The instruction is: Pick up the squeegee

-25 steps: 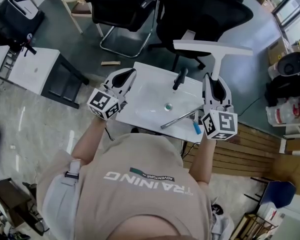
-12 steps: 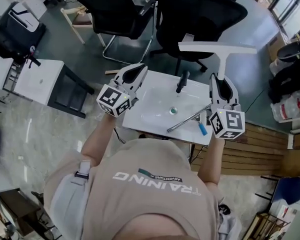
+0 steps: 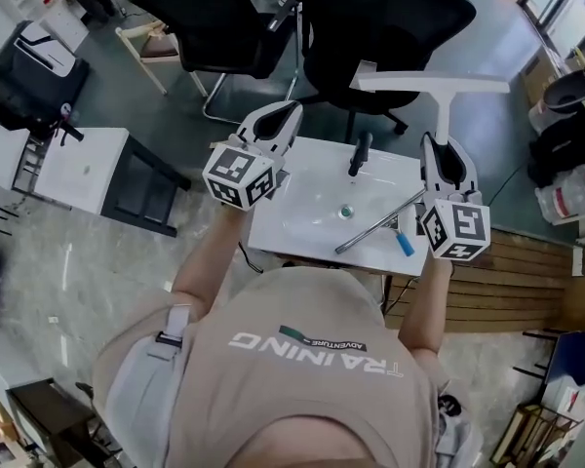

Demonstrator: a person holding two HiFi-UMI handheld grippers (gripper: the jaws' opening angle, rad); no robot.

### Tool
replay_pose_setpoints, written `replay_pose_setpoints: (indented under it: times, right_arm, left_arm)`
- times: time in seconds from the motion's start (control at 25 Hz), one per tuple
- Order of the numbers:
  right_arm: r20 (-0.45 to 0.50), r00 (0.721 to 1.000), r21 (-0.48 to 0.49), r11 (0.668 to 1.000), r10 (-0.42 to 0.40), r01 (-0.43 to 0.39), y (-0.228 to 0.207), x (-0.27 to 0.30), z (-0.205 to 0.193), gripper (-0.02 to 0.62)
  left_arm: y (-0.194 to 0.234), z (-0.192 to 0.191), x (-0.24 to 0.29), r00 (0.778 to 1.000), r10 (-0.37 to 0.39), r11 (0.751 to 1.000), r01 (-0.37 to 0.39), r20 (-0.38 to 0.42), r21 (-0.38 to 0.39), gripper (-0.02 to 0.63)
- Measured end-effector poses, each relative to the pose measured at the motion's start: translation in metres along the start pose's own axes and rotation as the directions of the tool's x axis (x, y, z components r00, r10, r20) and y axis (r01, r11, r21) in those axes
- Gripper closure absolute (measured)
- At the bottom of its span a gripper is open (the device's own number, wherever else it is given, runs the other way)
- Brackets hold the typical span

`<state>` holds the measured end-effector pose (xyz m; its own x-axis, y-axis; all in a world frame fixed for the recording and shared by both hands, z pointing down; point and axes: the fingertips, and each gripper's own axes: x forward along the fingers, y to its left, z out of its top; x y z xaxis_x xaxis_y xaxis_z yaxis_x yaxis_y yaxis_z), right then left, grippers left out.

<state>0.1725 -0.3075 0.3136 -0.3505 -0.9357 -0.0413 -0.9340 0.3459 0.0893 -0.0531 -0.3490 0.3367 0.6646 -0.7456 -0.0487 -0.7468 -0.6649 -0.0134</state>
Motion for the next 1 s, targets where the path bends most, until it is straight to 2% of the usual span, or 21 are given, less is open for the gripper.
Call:
replay_pose_setpoints:
  times: [0.48, 1.0]
  right_arm:
    - [0.025, 1.0, 0.019, 1.0, 0.0, -0.001, -0.005, 0.002, 0.009, 0.508]
    - [0.026, 0.999, 0.031, 0.999, 0.033, -0.034, 0.0, 0.019, 0.007, 0.508]
  left_arm:
    - [-0.008, 0.025, 0.014, 0.998, 0.06, 0.998, -0.06, 0.011, 0.031, 0.595]
    - [-0.021, 0.013, 0.025, 0.997, 0.082, 0.996, -0.081, -0.008, 0.022, 0.595]
